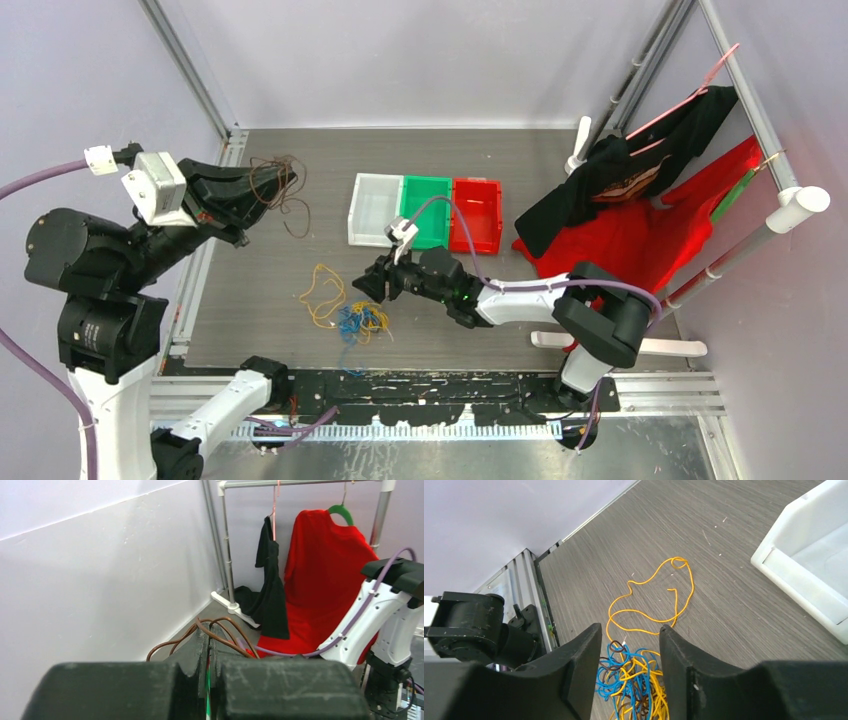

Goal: Untangle the cables

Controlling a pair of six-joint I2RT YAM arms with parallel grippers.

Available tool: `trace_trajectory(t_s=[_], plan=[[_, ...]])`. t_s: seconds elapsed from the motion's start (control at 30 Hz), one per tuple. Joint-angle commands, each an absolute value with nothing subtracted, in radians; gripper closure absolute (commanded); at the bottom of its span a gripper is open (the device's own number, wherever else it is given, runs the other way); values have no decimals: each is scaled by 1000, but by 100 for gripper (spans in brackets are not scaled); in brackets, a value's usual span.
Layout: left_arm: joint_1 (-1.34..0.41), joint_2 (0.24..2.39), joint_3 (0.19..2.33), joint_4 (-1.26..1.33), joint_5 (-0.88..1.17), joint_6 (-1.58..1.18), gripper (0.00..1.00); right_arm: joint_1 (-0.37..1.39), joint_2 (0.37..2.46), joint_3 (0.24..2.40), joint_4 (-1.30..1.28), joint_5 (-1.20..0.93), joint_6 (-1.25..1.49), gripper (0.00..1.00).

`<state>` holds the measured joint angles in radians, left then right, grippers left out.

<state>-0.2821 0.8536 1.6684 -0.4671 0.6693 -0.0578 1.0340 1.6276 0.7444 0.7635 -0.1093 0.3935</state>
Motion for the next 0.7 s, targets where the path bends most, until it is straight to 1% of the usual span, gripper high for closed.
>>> trace_trajectory(t_s=[0.0, 0.13, 0.37, 0.47, 0.57, 0.67], plan=[[-285, 871, 1650, -453, 618, -12, 100, 1033, 1546, 762, 817, -59, 354, 45], [-285, 864, 1601, -462, 632, -16, 100, 1026, 1465, 765, 796, -46, 354, 38], [-286, 845, 1525, -460, 660, -45, 100, 1014, 1380, 855, 733, -94, 343, 32], [-286, 839, 1493, -460, 671, -61, 100, 1010, 1366, 893, 726, -101, 351, 33], [-285, 836, 1456, -448, 677, -81, 100, 1002, 1372, 942, 726, -104, 368, 38], [-285, 837, 1438, -439, 681, -89, 100, 995, 1387, 982, 717, -116, 379, 40]])
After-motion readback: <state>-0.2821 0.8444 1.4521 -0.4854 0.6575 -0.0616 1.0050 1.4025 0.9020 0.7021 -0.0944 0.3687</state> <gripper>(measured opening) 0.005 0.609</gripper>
